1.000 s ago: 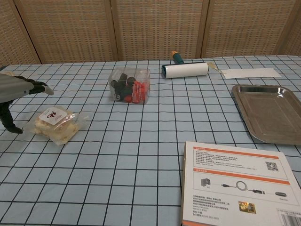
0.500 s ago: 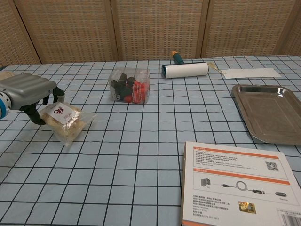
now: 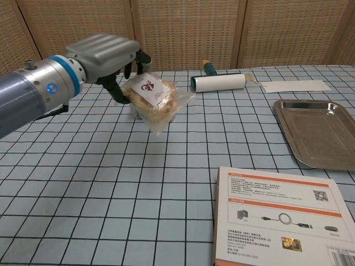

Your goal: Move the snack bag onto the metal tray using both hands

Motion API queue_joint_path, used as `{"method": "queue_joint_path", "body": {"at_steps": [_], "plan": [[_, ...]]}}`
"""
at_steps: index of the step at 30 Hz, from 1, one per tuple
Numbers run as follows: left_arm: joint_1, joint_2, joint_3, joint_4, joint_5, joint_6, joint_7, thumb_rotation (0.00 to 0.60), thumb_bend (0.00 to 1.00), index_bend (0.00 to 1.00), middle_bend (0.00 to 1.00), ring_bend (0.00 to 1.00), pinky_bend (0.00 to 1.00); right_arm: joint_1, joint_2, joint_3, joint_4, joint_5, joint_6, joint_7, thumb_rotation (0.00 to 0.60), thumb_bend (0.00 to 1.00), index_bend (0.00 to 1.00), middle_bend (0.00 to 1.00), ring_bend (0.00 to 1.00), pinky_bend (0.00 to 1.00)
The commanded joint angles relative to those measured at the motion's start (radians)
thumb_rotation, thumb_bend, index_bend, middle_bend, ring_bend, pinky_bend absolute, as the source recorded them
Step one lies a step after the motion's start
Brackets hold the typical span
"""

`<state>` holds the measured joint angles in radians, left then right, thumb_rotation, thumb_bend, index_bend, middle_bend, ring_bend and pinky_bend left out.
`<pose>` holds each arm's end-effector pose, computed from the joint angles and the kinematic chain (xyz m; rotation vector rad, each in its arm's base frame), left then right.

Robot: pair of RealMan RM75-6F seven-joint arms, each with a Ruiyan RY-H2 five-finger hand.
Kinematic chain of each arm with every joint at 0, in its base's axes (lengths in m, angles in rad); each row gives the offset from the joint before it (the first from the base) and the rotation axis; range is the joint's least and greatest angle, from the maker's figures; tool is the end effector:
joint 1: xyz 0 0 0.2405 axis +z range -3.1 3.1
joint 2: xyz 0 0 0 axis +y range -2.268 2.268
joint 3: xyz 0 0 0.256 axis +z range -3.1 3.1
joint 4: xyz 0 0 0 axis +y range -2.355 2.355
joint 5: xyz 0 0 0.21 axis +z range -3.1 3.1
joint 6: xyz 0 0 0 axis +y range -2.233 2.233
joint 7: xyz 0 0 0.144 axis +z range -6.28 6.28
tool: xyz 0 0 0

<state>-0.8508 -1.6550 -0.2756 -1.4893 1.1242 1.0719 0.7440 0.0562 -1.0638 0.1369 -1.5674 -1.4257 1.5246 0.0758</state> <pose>-0.0675 0.3563 -0.0189 -1.8671 -0.5021 -0.9562 -0.3273 -0.1892 0.2047 1.2350 -0.8300 0.9239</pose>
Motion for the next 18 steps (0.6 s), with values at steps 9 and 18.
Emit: {"method": "queue_joint_path", "body": {"at_steps": [9, 18], "plan": [[-0.206, -0.110, -0.120, -0.020, -0.355, -0.041, 0.282, 0.600, 0.00, 0.00, 0.00, 0.00, 0.00, -0.020, 0.026, 0.018, 0.026, 0.040, 0.005, 0.076, 0.600, 0.09, 0.14, 0.00, 0.00, 0.00], [-0.128, 0.074, -0.056, -0.214, -0.374, 0.032, 0.244, 0.600, 0.00, 0.00, 0.00, 0.00, 0.00, -0.023, 0.022, 0.010, 0.022, 0.035, 0.001, 0.049, 0.600, 0.09, 0.14, 0.00, 0.00, 0.00]]}}
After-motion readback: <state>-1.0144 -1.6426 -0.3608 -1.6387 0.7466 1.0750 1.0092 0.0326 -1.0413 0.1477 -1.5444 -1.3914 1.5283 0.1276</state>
